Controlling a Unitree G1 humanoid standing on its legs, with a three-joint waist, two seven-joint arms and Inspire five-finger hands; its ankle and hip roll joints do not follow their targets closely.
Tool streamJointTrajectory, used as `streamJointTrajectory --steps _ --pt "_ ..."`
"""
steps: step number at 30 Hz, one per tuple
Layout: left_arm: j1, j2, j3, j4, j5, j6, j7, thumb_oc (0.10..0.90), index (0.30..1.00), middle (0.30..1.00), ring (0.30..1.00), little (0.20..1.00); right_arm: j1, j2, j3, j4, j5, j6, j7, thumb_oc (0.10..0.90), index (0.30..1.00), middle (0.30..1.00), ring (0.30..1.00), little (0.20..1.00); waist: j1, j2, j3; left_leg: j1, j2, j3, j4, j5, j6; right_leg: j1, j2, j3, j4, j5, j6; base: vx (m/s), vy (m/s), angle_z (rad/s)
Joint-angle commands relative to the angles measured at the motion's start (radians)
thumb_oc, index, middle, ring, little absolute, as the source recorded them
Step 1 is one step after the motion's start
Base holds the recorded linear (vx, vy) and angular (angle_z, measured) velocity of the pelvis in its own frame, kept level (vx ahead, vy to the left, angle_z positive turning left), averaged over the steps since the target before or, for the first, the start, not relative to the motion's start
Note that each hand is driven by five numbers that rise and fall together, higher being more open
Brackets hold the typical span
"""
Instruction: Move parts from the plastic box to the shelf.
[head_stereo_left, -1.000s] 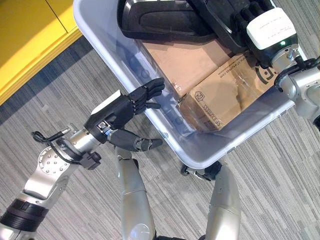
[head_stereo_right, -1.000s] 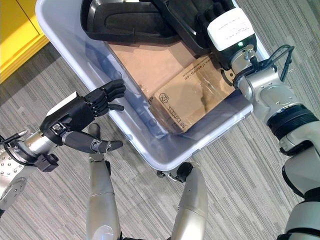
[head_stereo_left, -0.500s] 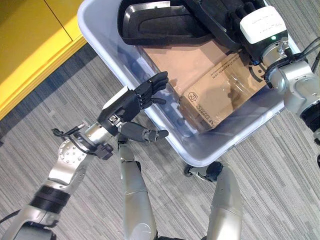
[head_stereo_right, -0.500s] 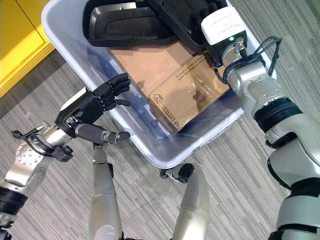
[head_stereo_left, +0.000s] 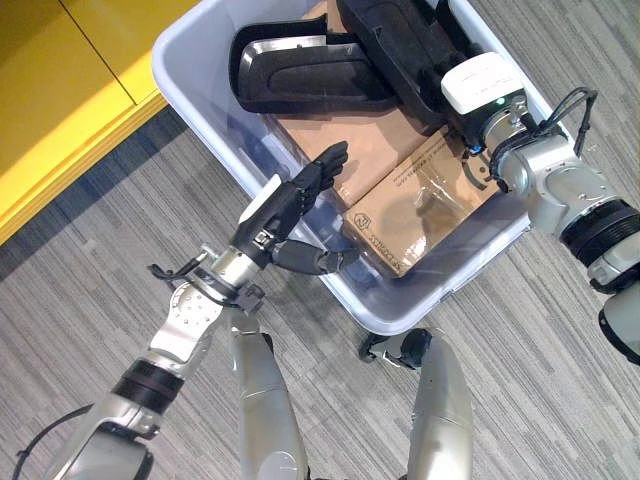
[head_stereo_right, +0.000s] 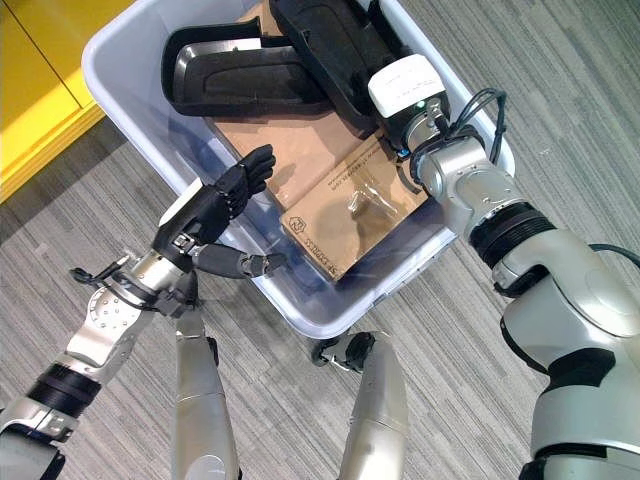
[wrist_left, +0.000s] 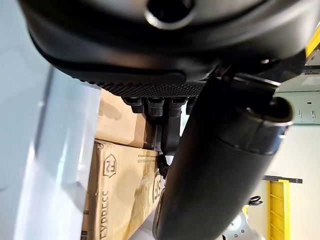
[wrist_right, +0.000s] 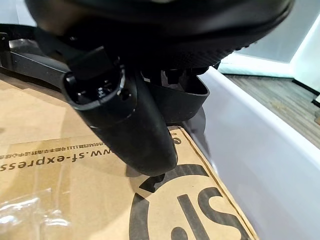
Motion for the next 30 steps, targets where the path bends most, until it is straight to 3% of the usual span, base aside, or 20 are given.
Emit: streamJointTrajectory --steps 1,7,8,13,20,30 --pt "-0.036 -0.049 -0.048 0.015 0.037 0.061 0.018 0.9 1.0 1.0 1.0 1.0 0.06 0.142 0.021 -0.061 0.115 -0.121 0.164 0.9 1.0 1.0 1.0 1.0 -0.021 -0.009 0.063 -0.033 0.029 0.011 0.093 -0.038 -0.007 0.041 0.034 0.04 -0.004 0.074 0.117 0.01 0.03 -0.03" --pt "-0.031 -0.063 -0.045 0.002 0.054 0.077 0.026 0.9 1.0 1.0 1.0 1.0 0.07 0.163 0.035 -0.106 0.165 -0.125 0.302 0.9 1.0 1.0 1.0 1.0 -0.017 -0.016 0.063 -0.022 0.03 0.015 0.088 -0.04 -0.008 0.058 0.036 0.039 -0.017 0.077 0.118 0.0 0.011 -0.01" --pt "-0.025 -0.066 -0.042 -0.009 0.058 0.083 0.031 0.9 1.0 1.0 1.0 1.0 0.074 0.176 0.04 -0.127 0.179 -0.109 0.358 0.9 1.0 1.0 1.0 1.0 -0.015 -0.017 0.063 -0.02 0.03 0.014 0.088 -0.039 -0.009 0.065 0.036 0.038 -0.021 0.078 0.118 0.0 0.0 0.0" --pt "0.002 -0.075 -0.033 -0.031 0.076 0.082 0.035 0.9 1.0 1.0 1.0 1.0 0.089 0.214 0.033 -0.154 0.227 -0.059 0.423 0.9 1.0 1.0 1.0 1.0 -0.004 -0.016 0.063 -0.004 0.028 0.017 0.078 -0.039 -0.008 0.087 0.037 0.038 -0.035 0.083 0.122 0.01 0.027 0.0" --pt "0.018 -0.098 -0.03 -0.045 0.096 0.089 0.035 0.9 1.0 1.0 1.0 1.0 0.099 0.262 -0.006 -0.115 0.237 -0.001 0.373 0.9 1.0 1.0 1.0 1.0 0.01 -0.007 0.063 0.007 0.022 0.015 0.08 -0.044 -0.005 0.116 0.036 0.042 -0.055 0.088 0.123 0.01 0.032 0.01" --pt "-0.01 -0.125 -0.045 -0.039 0.1 0.105 0.077 0.9 1.0 1.0 1.0 1.0 0.092 0.291 -0.055 -0.081 0.228 0.019 0.294 0.9 1.0 1.0 1.0 1.0 0.007 0.003 0.063 0.027 0.015 0.025 0.088 -0.058 -0.003 0.143 0.031 0.056 -0.068 0.09 0.126 0.0 0.062 0.0"
